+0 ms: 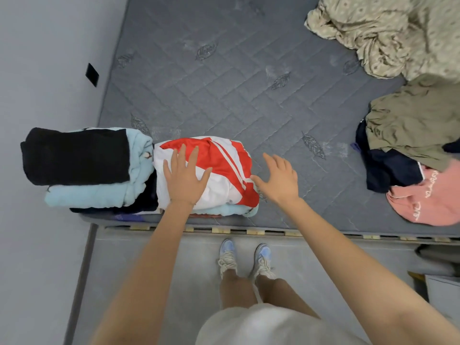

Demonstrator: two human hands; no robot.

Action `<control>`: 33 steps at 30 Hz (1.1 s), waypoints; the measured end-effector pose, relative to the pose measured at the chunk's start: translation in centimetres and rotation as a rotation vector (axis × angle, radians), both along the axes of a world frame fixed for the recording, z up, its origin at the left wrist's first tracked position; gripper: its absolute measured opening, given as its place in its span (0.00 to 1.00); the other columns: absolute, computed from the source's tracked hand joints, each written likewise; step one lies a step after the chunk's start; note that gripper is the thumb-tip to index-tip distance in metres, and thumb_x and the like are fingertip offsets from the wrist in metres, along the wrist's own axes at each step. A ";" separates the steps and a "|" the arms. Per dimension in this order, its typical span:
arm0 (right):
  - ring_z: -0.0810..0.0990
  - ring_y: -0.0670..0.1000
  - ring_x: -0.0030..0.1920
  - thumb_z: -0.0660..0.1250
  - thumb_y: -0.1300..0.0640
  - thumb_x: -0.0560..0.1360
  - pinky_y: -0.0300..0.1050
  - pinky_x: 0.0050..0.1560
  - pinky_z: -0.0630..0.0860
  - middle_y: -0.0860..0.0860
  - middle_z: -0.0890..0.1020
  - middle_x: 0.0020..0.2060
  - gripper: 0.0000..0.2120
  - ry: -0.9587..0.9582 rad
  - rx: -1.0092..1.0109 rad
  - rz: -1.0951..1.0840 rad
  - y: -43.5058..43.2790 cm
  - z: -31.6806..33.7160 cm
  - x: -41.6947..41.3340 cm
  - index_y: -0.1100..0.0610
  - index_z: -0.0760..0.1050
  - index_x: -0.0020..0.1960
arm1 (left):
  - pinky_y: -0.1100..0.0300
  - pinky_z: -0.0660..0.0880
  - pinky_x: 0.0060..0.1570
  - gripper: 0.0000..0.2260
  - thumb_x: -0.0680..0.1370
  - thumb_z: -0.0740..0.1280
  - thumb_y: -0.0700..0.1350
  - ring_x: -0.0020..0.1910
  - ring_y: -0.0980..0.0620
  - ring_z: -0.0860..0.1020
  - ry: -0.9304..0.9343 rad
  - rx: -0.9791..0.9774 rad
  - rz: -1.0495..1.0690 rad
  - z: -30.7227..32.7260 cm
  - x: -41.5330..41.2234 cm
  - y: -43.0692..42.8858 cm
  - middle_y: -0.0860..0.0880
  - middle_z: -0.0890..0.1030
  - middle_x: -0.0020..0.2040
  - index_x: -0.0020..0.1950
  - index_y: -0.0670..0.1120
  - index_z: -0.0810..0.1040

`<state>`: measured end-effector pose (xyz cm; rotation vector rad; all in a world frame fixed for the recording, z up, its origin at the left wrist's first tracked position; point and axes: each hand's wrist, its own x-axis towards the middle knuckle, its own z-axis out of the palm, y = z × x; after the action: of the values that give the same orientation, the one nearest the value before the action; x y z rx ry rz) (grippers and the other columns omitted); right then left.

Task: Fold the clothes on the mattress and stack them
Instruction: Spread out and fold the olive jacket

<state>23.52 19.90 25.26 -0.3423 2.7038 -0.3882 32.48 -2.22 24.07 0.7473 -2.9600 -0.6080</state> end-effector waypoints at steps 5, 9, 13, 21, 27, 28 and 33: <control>0.51 0.58 0.78 0.60 0.36 0.78 0.57 0.76 0.52 0.55 0.56 0.78 0.36 0.016 0.064 0.060 1.8 2.3 1.1 0.49 0.52 0.80 | 0.41 0.44 0.73 0.28 0.79 0.60 0.60 0.78 0.43 0.52 -0.021 -0.077 -0.129 2.3 -1.8 2.1 0.45 0.57 0.78 0.76 0.50 0.63; 0.50 0.58 0.79 0.60 0.38 0.78 0.57 0.77 0.50 0.54 0.54 0.79 0.36 0.042 0.108 0.063 4.8 3.7 1.8 0.49 0.50 0.80 | 0.41 0.43 0.74 0.29 0.79 0.58 0.62 0.78 0.44 0.50 -0.085 -0.131 -0.220 3.8 -2.7 5.8 0.46 0.55 0.79 0.77 0.53 0.60; 0.48 0.58 0.79 0.60 0.39 0.78 0.57 0.77 0.49 0.54 0.53 0.79 0.37 0.055 0.139 0.038 9.3 5.1 1.7 0.48 0.48 0.80 | 0.41 0.44 0.74 0.29 0.79 0.56 0.63 0.79 0.45 0.47 -0.137 -0.166 -0.315 5.0 -4.0 10.7 0.48 0.52 0.80 0.78 0.55 0.56; 0.48 0.58 0.79 0.59 0.38 0.79 0.58 0.77 0.50 0.54 0.52 0.79 0.37 0.075 0.135 -0.087 23.6 7.7 0.2 0.48 0.47 0.80 | 0.40 0.42 0.74 0.31 0.79 0.55 0.63 0.79 0.45 0.46 -0.127 -0.228 -0.451 7.0 -8.4 24.8 0.47 0.50 0.80 0.79 0.54 0.53; 0.49 0.58 0.79 0.60 0.38 0.78 0.57 0.76 0.51 0.54 0.53 0.79 0.37 0.075 0.147 -0.162 34.4 8.4 -0.1 0.48 0.47 0.80 | 0.41 0.40 0.74 0.31 0.79 0.55 0.64 0.79 0.46 0.45 -0.125 -0.196 -0.519 7.8 -10.6 36.2 0.48 0.49 0.80 0.79 0.54 0.52; 0.49 0.58 0.79 0.60 0.38 0.78 0.57 0.76 0.51 0.55 0.53 0.79 0.37 0.073 0.150 -0.174 36.0 8.5 -0.3 0.49 0.47 0.80 | 0.41 0.40 0.74 0.31 0.80 0.54 0.64 0.79 0.46 0.44 -0.129 -0.194 -0.532 7.9 -11.0 37.8 0.48 0.49 0.80 0.79 0.54 0.52; 0.48 0.58 0.79 0.60 0.39 0.78 0.55 0.76 0.52 0.55 0.54 0.79 0.37 0.063 0.133 -0.240 42.2 8.1 -1.7 0.50 0.49 0.80 | 0.41 0.39 0.74 0.30 0.80 0.54 0.63 0.79 0.46 0.44 -0.141 -0.172 -0.593 7.7 -12.5 43.4 0.48 0.49 0.80 0.79 0.54 0.51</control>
<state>21.81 62.10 33.33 0.0086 2.8232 -0.2649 19.96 41.15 31.74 -0.1221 -3.3030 -0.3097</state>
